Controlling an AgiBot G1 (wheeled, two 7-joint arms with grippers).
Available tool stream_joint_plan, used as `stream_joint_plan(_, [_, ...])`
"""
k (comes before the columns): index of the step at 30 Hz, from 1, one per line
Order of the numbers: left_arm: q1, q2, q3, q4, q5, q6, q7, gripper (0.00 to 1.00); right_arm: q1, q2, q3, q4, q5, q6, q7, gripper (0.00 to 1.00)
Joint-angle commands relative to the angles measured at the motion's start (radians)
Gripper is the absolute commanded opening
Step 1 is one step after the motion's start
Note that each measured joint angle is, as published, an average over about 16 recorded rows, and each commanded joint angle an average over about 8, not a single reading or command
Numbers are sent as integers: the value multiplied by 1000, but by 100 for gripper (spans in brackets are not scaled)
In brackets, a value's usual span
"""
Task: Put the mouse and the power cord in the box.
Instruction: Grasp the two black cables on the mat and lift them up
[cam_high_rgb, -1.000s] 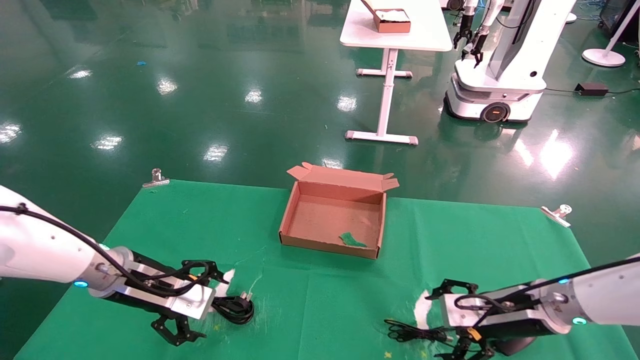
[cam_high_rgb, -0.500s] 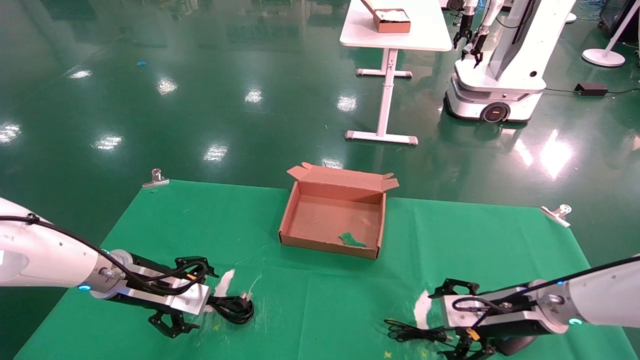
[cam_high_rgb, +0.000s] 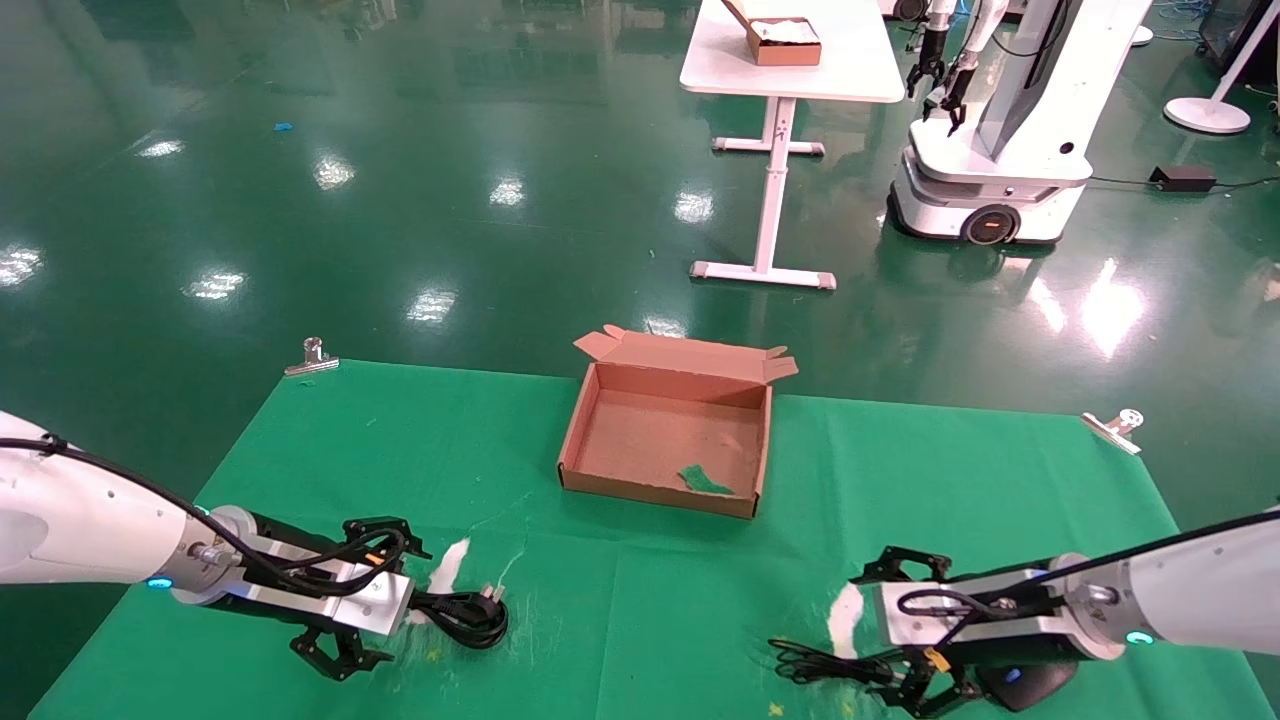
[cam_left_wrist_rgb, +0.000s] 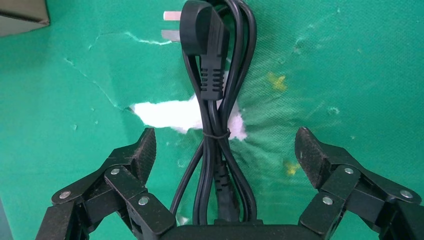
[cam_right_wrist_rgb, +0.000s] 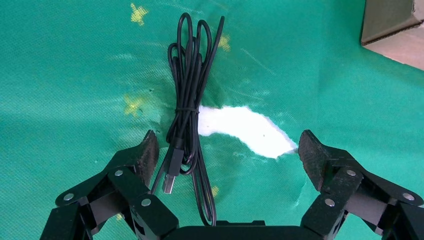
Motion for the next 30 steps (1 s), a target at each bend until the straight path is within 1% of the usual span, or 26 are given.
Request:
stream_joint_plan(1, [-1, 1, 0, 5, 0, 3, 6, 19, 1, -2, 0, -4, 0, 2, -5, 0])
stream_joint_plan(2, [-1, 1, -1, 6, -1, 4, 7, 7, 1, -2, 1, -4, 0, 3, -6, 0])
stream_joint_plan(3, [-1, 0, -1, 6, -1, 4, 7, 1, 1, -2, 1, -4, 1, 3, -5, 0])
stream_joint_plan(4, [-1, 0, -1, 5, -1, 5, 6, 0, 1, -2, 1, -4, 1, 2, -5, 0])
stream_joint_plan(30, [1, -1, 0, -3, -1, 2, -1, 0, -1, 1, 1, 3, 1, -1, -1, 0])
